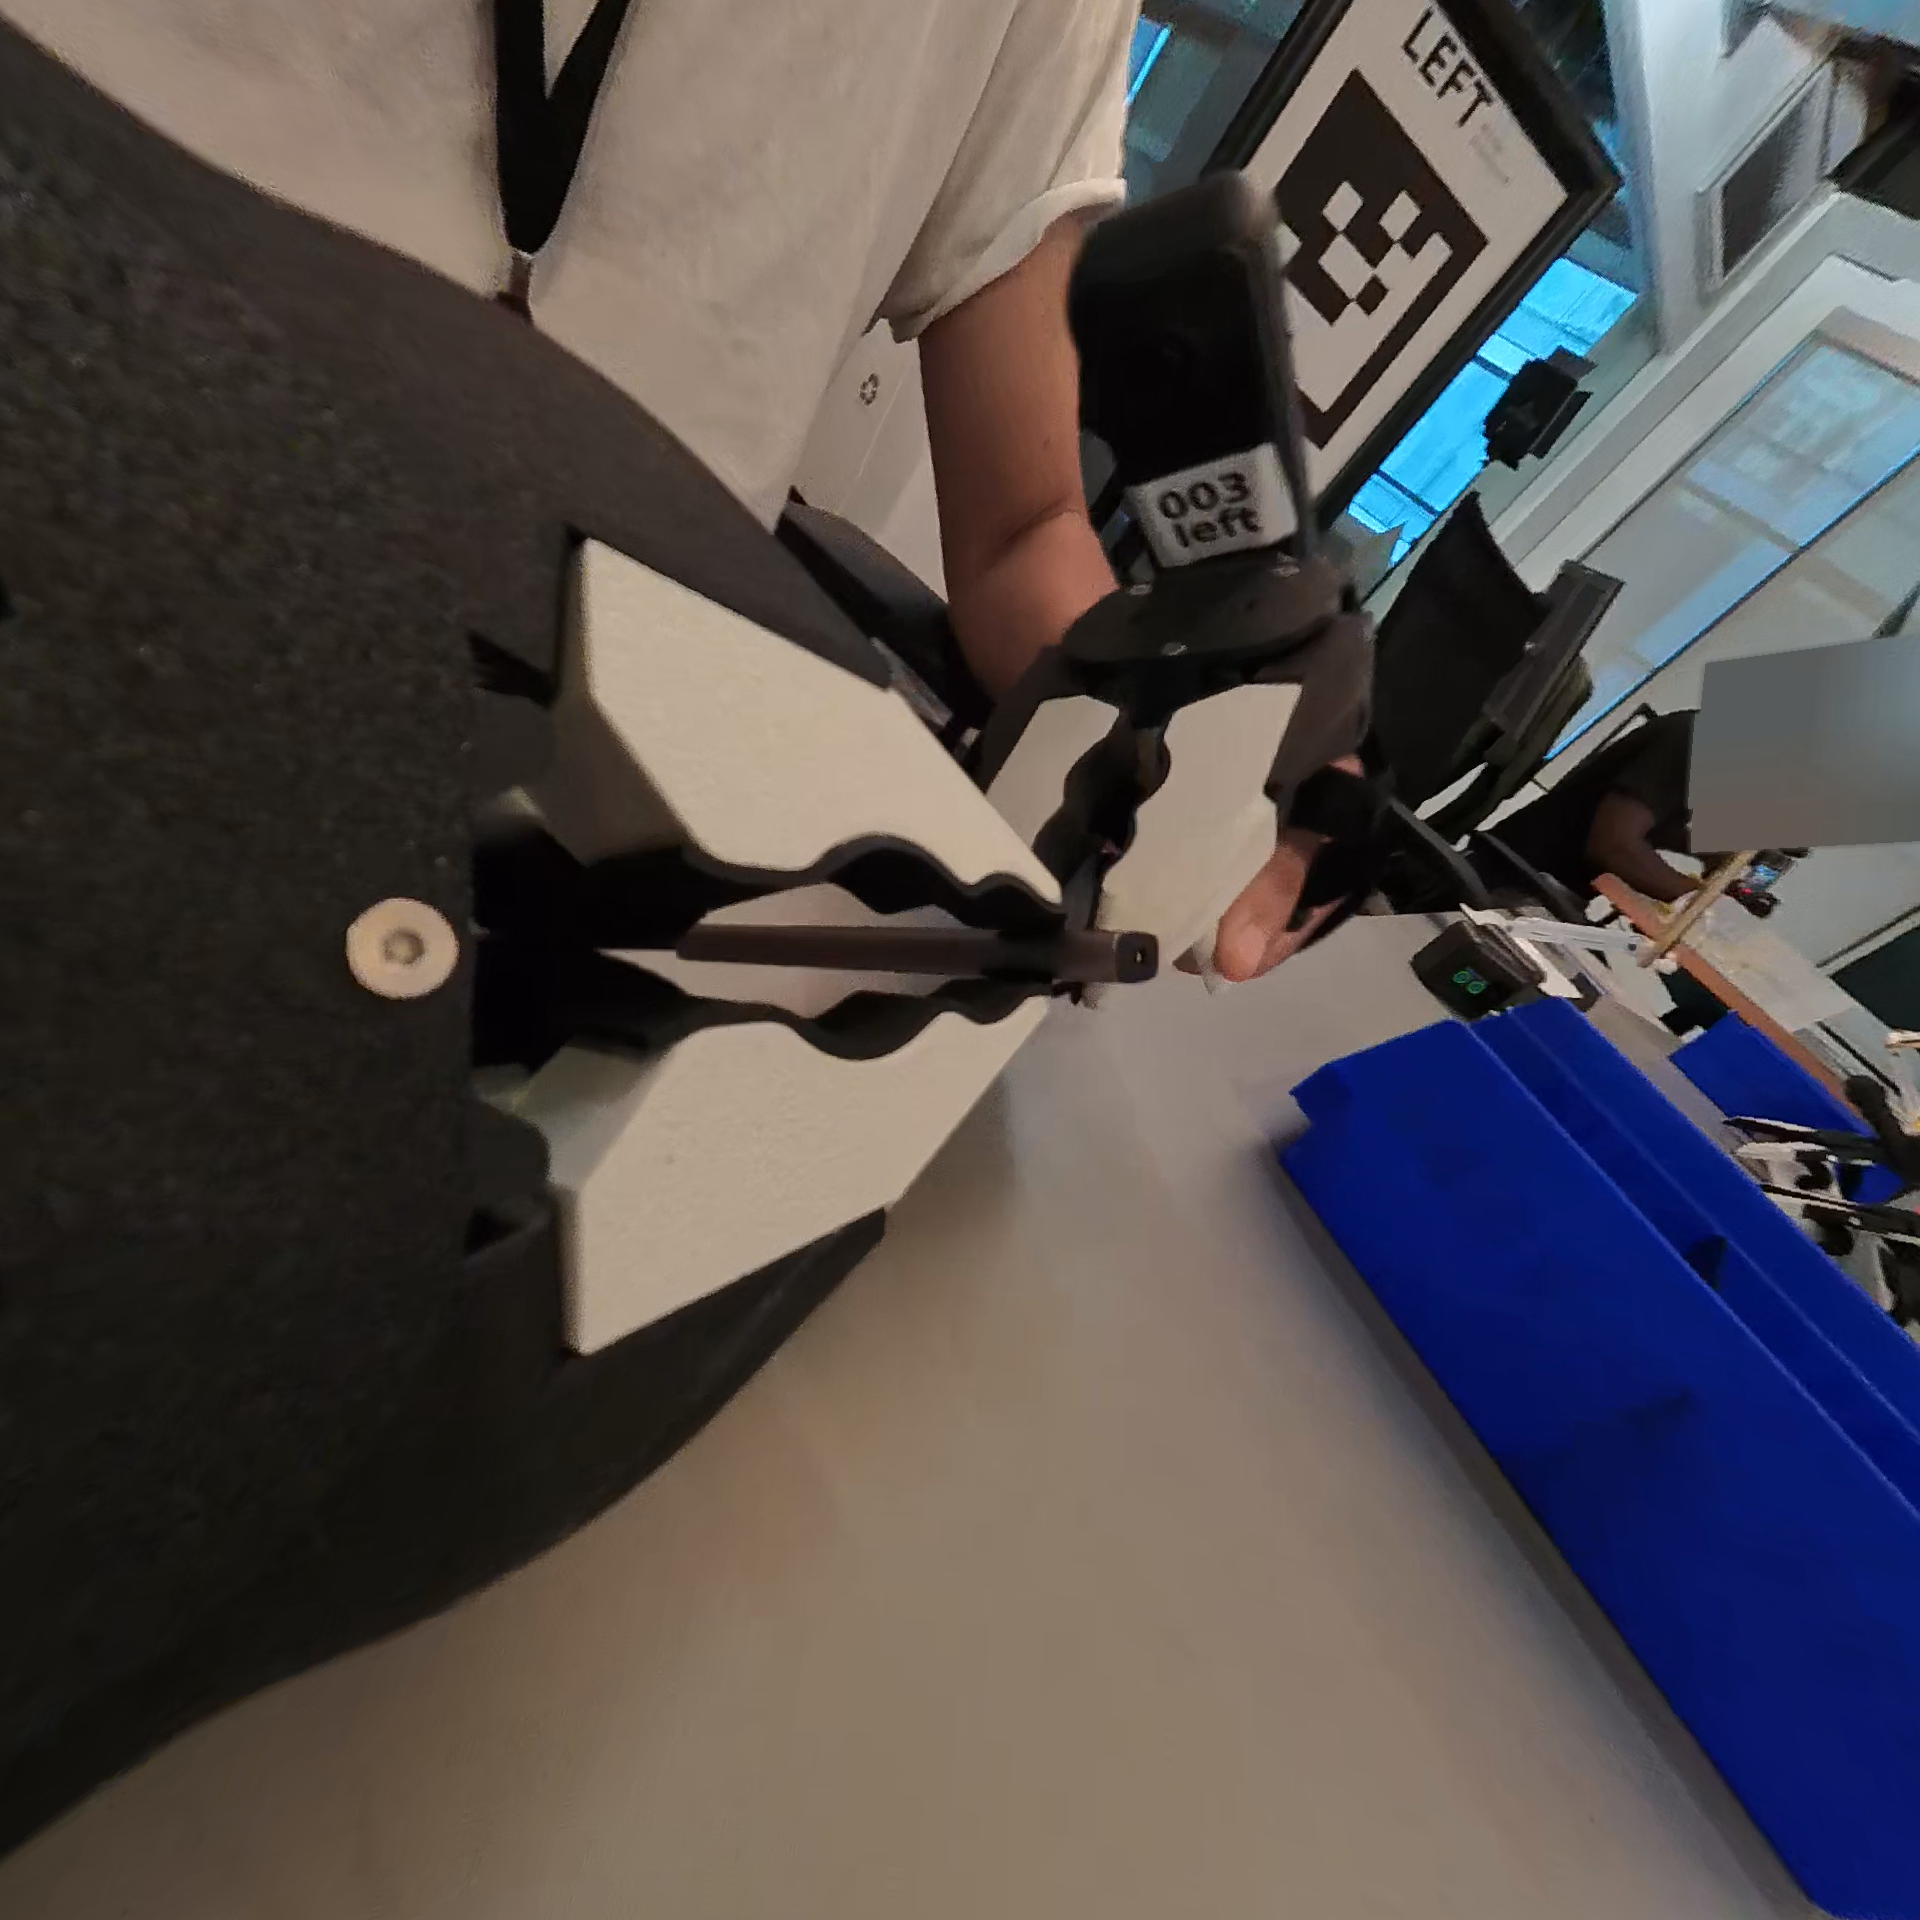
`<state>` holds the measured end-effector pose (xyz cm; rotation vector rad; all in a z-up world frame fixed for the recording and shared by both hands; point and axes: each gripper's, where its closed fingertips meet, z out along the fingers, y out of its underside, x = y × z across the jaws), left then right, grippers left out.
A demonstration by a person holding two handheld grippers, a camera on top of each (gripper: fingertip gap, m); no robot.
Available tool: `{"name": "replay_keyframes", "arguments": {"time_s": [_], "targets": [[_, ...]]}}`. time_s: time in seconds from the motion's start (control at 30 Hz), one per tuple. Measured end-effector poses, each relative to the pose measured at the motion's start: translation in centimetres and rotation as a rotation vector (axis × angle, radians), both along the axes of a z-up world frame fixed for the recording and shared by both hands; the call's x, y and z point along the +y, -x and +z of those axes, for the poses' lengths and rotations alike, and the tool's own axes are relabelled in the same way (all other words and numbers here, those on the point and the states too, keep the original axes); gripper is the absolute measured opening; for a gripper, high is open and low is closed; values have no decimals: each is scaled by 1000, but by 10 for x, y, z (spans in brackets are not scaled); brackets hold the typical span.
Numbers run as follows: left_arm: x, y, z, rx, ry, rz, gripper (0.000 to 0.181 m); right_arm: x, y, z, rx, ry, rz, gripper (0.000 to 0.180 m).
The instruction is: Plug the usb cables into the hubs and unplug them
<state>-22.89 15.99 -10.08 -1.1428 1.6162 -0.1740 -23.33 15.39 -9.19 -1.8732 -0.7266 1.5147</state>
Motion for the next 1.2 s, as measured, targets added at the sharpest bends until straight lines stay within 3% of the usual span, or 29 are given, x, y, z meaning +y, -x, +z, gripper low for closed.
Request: {"name": "replay_keyframes", "arguments": {"time_s": [0.33, 0.47, 0.53, 0.57, 0.7, 0.77, 0.8, 0.9, 1.2], "targets": [[-8, 6, 0, 48, -32, -61, 13, -8, 3, 0, 42, 45, 63, 6], [0, 5, -3, 38, -17, 4, 13, 1, 3, -2, -17, 13, 2, 8], [9, 3, -3, 0, 33, 63, 12, 8, 2, -1, -83, -72, -75, 14], [16, 4, -4, -8, 51, 103, 12, 10, 3, -2, -134, -115, -101, 29], [31, 3, -14, 14, 67, 215, 12, 23, -1, -19, -466, -318, -239, 35], [36, 4, -18, 35, 55, 270, 12, 26, -5, -24, -556, -310, -289, 33], [39, 5, -18, 34, 61, 305, 12, 30, -12, -30, -627, -315, -320, 23], [47, 7, -18, 45, 69, 361, 12, 27, -18, -45, -773, -335, -316, 24], [48, 3, -11, -1, 118, 457, 12, 37, -15, -67, -913, -278, -372, 35]]}}
